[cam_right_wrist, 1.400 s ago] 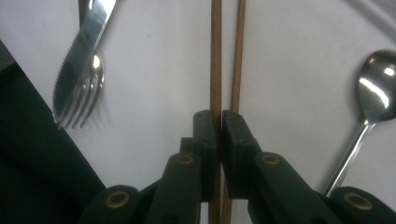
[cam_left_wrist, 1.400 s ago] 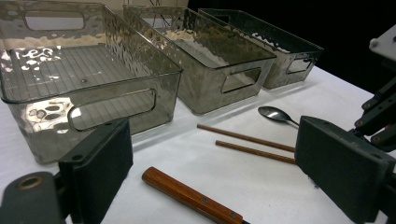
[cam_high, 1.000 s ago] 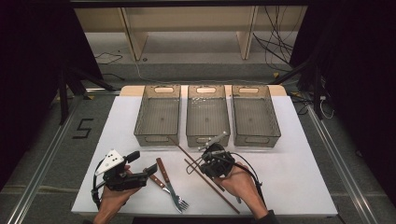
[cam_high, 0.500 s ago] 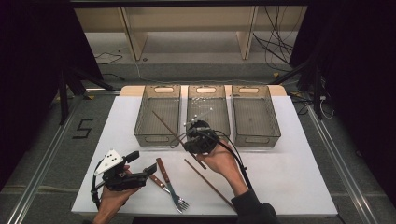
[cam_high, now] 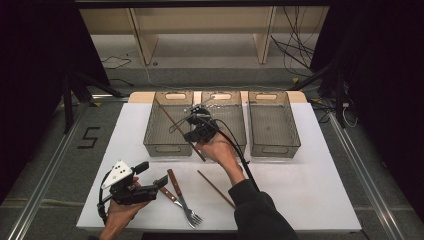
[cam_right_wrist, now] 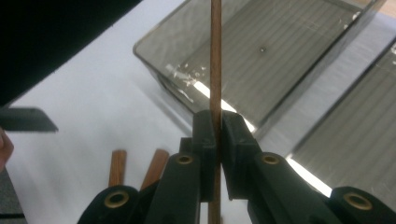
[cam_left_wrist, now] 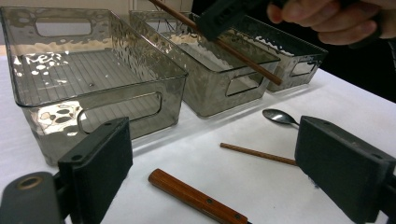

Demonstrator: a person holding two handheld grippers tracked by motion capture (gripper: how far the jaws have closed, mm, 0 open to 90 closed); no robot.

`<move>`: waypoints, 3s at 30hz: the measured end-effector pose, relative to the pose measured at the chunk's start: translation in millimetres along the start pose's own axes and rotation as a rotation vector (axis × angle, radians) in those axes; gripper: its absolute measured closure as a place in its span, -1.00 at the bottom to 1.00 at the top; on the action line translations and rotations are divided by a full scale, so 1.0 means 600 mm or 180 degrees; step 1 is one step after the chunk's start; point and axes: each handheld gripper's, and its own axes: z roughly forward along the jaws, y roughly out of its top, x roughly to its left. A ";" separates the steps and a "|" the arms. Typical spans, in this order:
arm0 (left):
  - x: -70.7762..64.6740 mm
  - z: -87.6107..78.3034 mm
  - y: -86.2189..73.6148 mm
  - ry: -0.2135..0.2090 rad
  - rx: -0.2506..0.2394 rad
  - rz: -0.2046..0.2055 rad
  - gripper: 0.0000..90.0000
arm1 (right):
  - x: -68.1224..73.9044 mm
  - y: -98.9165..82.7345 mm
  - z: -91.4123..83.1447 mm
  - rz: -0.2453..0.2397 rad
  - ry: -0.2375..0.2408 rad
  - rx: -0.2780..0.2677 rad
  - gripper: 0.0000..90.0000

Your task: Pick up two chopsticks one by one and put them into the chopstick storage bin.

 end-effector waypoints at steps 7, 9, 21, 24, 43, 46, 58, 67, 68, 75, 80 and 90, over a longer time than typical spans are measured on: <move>0.000 -0.001 0.000 0.0001 0.0012 0.0032 -0.77 | -0.011 0.026 0.021 0.0113 0.0008 -0.0029 0.89; 0.000 -0.001 0.000 0.0004 -0.0001 0.0011 -0.77 | -0.013 0.031 0.025 0.0133 0.0017 -0.0037 0.89; 0.001 -0.002 0.001 0.0020 -0.0005 0.0015 -0.77 | -0.022 0.069 0.033 0.0267 0.0032 -0.0135 0.89; 0.002 -0.002 0.001 0.0023 -0.0013 0.0016 -0.77 | -0.025 0.079 0.037 0.0267 0.0016 -0.0135 0.89; 0.001 -0.003 0.002 0.0017 -0.0032 0.0016 -0.77 | -0.039 0.107 0.078 0.0498 -0.0037 -0.0122 0.89; 0.001 -0.003 0.002 0.0016 -0.0033 0.0021 -0.77 | -0.040 0.108 0.084 0.0515 -0.0043 -0.0123 0.89; 0.000 -0.003 0.003 0.0010 -0.0044 0.0006 -0.77 | -0.049 0.106 0.106 0.0620 -0.0120 -0.0093 0.89; 0.000 -0.004 0.003 -0.0002 -0.0053 0.0006 -0.77 | -0.051 0.101 0.126 0.0685 -0.0162 -0.0050 0.79; 0.000 -0.004 0.003 -0.0001 -0.0049 0.0006 -0.77 | -0.048 0.100 0.129 0.0684 -0.0177 -0.0029 0.63; 0.000 -0.004 0.003 -0.0002 -0.0047 0.0002 -0.77 | -0.044 0.102 0.119 0.0662 -0.0076 -0.0090 0.17; 0.000 -0.004 0.003 -0.0002 -0.0036 0.0015 -0.77 | -0.035 0.104 0.088 0.0525 0.0036 -0.0152 -0.09; 0.001 -0.004 0.002 0.0004 -0.0046 -0.0017 -0.77 | -0.025 0.061 0.010 0.0184 0.0185 -0.0259 -0.25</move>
